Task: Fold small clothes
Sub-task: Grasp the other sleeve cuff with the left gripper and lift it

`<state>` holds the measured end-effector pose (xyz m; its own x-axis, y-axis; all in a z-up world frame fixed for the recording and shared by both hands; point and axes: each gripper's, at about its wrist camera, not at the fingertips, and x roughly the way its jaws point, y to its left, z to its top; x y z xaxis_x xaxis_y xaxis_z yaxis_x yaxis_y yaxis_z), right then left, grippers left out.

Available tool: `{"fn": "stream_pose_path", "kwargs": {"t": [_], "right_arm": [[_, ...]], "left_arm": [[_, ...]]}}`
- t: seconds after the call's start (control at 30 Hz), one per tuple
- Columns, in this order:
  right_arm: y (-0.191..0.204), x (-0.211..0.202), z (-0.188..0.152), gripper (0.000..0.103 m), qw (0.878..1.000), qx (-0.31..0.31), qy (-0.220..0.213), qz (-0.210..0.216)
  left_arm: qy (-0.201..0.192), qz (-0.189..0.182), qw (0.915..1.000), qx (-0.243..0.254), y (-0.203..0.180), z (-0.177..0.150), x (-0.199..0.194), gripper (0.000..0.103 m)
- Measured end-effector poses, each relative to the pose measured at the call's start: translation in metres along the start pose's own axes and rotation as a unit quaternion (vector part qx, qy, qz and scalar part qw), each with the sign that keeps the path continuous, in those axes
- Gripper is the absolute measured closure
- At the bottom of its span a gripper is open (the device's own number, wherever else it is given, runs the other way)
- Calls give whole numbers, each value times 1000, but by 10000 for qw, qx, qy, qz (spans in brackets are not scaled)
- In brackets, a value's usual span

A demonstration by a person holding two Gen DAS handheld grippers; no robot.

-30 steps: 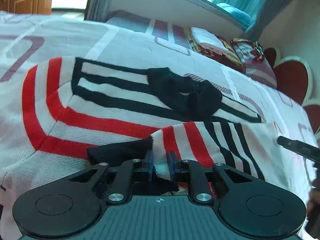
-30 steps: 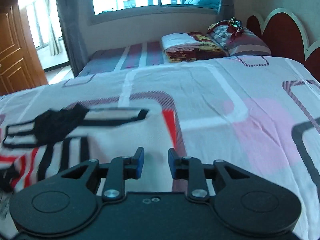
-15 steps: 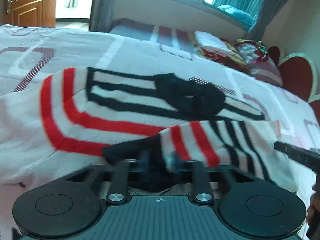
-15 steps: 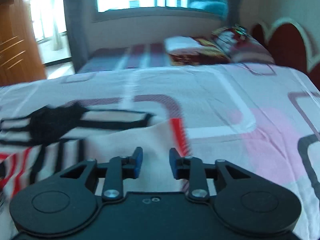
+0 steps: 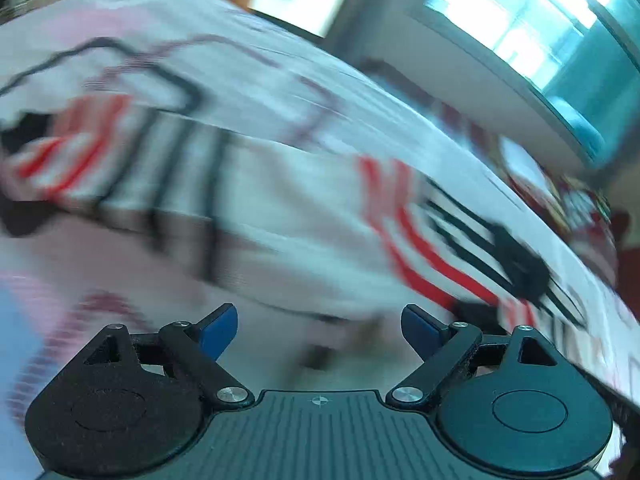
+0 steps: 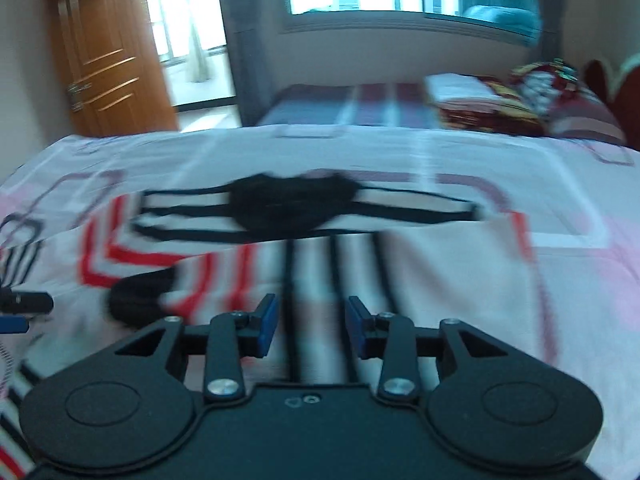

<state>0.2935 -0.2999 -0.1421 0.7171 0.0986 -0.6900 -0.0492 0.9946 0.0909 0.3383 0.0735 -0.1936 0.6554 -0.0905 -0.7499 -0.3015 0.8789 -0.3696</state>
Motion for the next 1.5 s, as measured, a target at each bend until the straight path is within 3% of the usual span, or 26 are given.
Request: {"fn": "stream_pose_path", "kwargs": {"t": [0.23, 0.27, 0.4, 0.57, 0.63, 0.7, 0.77, 0.83, 0.9, 0.97, 1.1, 1.2, 1.33, 1.4, 1.5], "right_arm": [[78, 14, 5, 66, 9982, -250, 115, 524], [86, 15, 4, 65, 9980, -284, 127, 551], [109, 21, 1, 65, 9971, -367, 229, 621], [121, 29, 3, 65, 9978, -335, 245, 517], [122, 33, 5, 65, 9983, -341, 204, 435], [124, 34, 7, 65, 9988, -372, 122, 307], [124, 35, 10, 65, 9990, -437, 54, 111], [122, 38, 12, 65, 9988, -477, 38, -87], [120, 45, 9, 64, 9983, -505, 125, -282], [120, 60, -2, 64, 9967, -626, 419, -303], [115, 60, 3, 63, 9980, -434, 408, -215], [96, 41, 7, 64, 9995, 101, 244, 196], [67, 7, 8, 63, 9992, 380, -10, 159], [46, -8, 7, 61, 9990, 431, -75, 10], [15, -25, -1, 60, 9982, 559, -83, -214]], "left_arm": [[-237, 376, 9921, -1170, 114, 23, -14, 15], [-259, 361, 9904, -1310, 125, 24, -12, 15], [-394, 133, 9854, -1653, 156, 34, -1, 39], [-698, -169, 9729, -2198, 174, 56, 17, 42], [-801, -127, 9693, -2320, 177, 63, 22, 54], [-746, -38, 9663, -2464, 181, 69, 30, 96], [-701, -57, 9628, -2609, 185, 71, 32, 96], [-876, 18, 9714, -2206, 171, 75, 25, 97], [-1055, -133, 9792, -1727, 150, 81, 17, 97], [-1175, -427, 9840, -1268, 122, 90, 9, 97], [-1171, -1145, 9858, -381, 49, 98, 3, 97], [-914, -1742, 9801, 257, -20, 88, 11, 97], [-417, -2487, 9618, 1070, -122, 51, 32, 97], [-125, -2656, 9527, 1469, -169, 25, 46, 97], [429, -2507, 9465, 1986, -223, -14, 72, 96]]}}
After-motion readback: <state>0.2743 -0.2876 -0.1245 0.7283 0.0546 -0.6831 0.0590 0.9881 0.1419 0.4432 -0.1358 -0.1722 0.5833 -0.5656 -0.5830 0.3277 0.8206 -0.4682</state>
